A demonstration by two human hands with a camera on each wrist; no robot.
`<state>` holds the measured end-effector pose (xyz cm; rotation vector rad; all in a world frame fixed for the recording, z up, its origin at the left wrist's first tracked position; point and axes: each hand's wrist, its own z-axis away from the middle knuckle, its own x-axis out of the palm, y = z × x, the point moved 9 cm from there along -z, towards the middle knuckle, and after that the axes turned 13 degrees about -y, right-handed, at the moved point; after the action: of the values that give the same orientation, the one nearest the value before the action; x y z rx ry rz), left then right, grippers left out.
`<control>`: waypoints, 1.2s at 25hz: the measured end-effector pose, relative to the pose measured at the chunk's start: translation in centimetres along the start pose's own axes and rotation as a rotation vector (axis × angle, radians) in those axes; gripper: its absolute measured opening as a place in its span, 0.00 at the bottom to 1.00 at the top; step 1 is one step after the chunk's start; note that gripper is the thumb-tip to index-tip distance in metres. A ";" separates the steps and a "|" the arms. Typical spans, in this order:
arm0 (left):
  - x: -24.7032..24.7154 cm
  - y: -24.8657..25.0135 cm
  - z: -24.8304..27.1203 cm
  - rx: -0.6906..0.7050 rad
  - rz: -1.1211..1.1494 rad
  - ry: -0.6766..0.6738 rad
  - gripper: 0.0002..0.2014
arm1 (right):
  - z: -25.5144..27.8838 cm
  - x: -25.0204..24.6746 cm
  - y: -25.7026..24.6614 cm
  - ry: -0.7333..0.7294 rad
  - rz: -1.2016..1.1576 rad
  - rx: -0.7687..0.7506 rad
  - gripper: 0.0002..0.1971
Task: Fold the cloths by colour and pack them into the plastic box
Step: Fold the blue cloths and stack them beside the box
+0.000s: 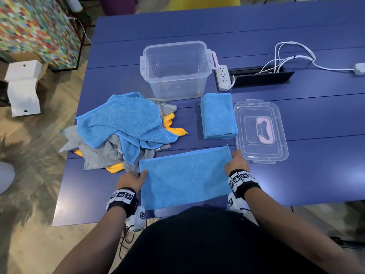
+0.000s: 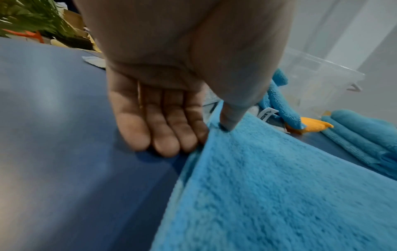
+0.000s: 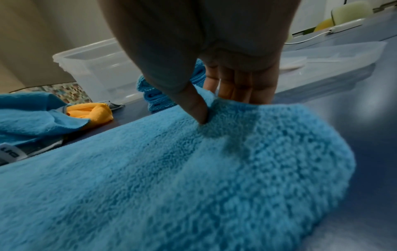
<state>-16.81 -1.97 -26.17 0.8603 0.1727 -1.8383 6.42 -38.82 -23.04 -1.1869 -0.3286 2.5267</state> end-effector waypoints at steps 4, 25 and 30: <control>-0.1 0.9 0.5 0.090 0.221 0.135 0.18 | 0.4 -1.2 -1.1 0.116 0.073 -0.110 0.14; -1.4 0.5 0.3 0.102 0.381 0.108 0.18 | -0.2 4.1 -2.0 -0.281 0.171 -0.295 0.29; 0.3 -0.9 0.1 0.146 0.129 0.076 0.18 | 0.4 4.4 -2.8 -0.257 0.224 -0.321 0.32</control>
<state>-17.70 -1.90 -26.52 1.0200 0.0301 -1.7142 4.00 -34.58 -24.94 -1.0536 -0.7243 2.9113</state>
